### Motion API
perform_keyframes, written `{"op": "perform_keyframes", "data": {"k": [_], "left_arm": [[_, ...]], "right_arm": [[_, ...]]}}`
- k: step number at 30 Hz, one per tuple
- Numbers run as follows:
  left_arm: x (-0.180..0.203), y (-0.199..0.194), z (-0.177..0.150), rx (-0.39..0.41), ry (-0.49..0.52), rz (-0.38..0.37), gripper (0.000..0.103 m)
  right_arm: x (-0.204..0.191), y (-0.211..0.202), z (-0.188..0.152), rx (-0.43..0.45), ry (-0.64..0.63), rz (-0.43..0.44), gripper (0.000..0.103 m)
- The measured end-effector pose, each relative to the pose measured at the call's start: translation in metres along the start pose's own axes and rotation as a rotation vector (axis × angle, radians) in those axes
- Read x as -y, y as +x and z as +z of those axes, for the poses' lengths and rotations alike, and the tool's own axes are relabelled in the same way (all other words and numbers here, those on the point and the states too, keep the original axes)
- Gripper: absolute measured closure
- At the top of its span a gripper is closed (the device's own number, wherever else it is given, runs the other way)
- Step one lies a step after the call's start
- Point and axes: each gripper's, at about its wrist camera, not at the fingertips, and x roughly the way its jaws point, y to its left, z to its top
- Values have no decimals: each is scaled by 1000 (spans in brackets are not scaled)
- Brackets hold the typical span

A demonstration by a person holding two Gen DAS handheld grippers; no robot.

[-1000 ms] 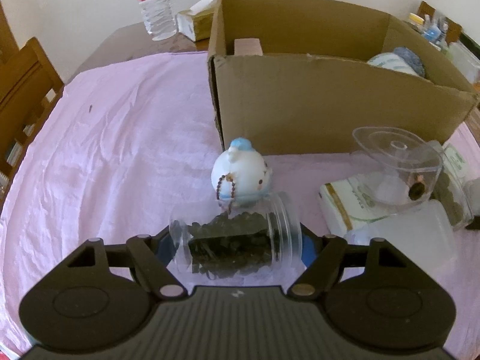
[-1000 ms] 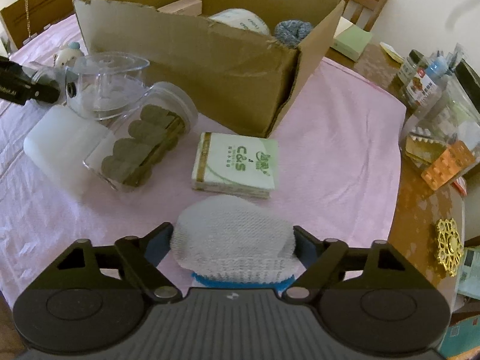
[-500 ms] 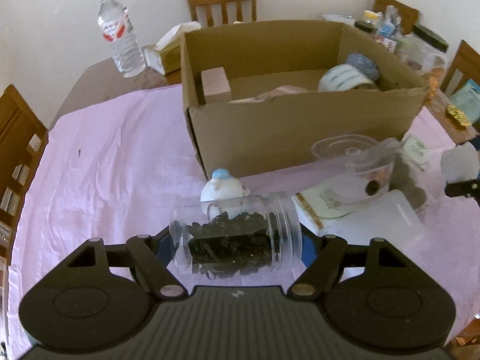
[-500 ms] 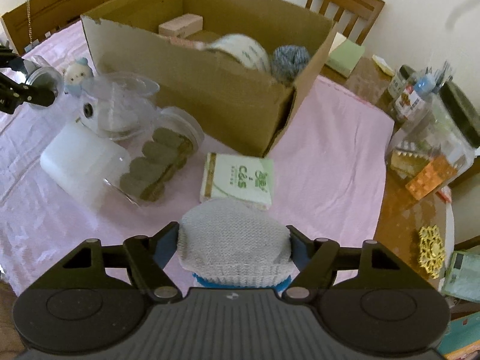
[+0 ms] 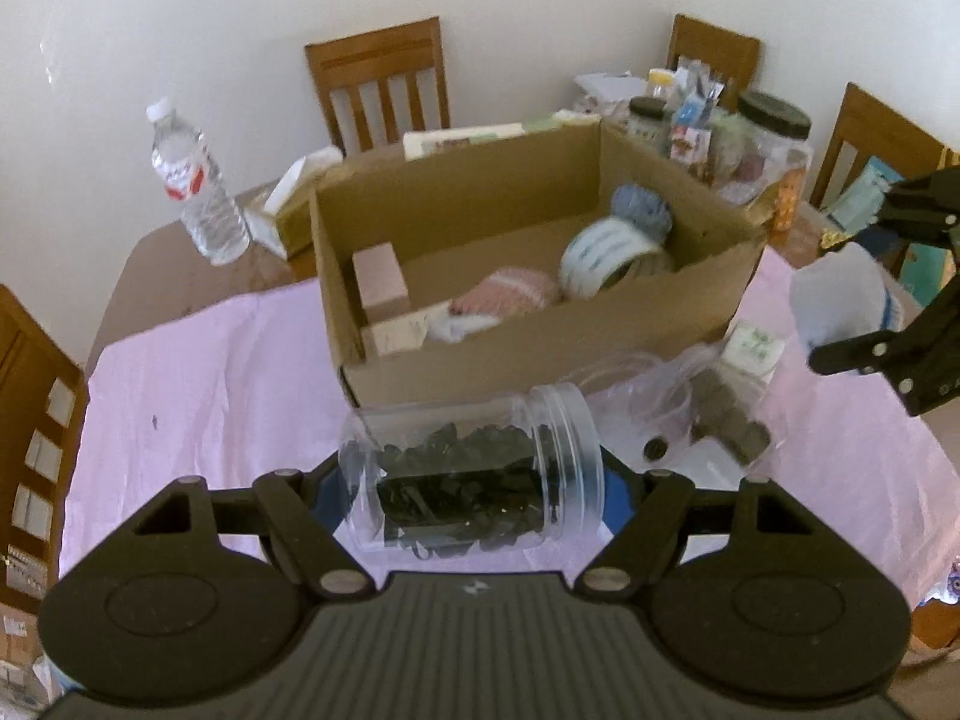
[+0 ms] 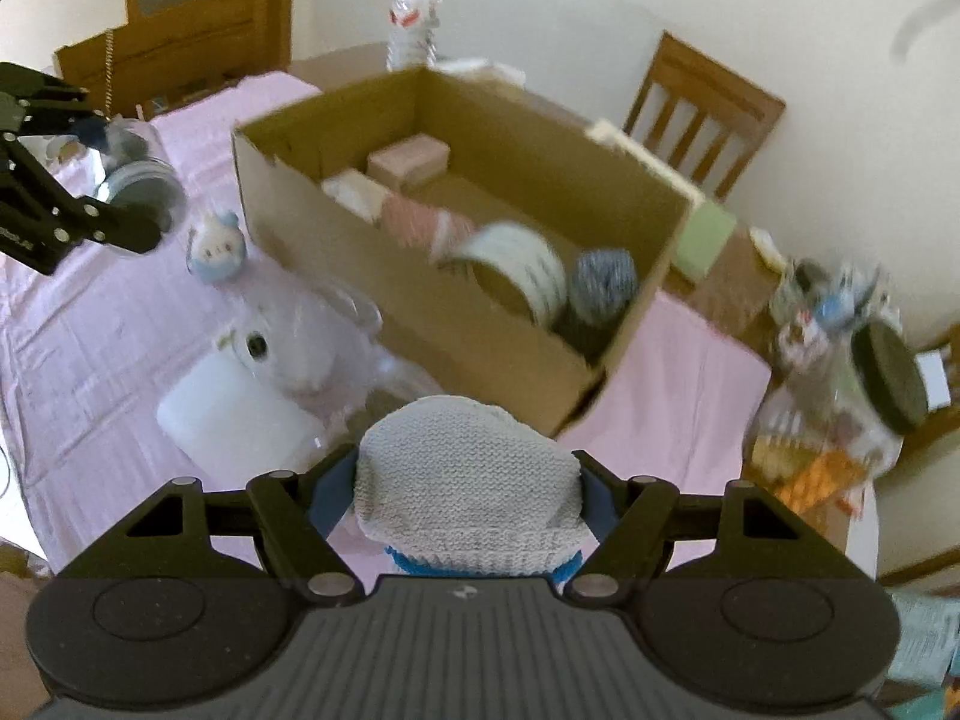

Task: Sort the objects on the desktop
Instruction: 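Carry jar and glove over the box and open both tools to drop them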

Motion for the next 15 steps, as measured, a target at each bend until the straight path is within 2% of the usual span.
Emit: {"op": "perform_keyframes", "data": {"k": [15], "left_arm": [[-10, 6, 54, 73, 54, -16, 26]], "right_arm": [[-5, -9, 60, 118, -93, -13, 24]]}}
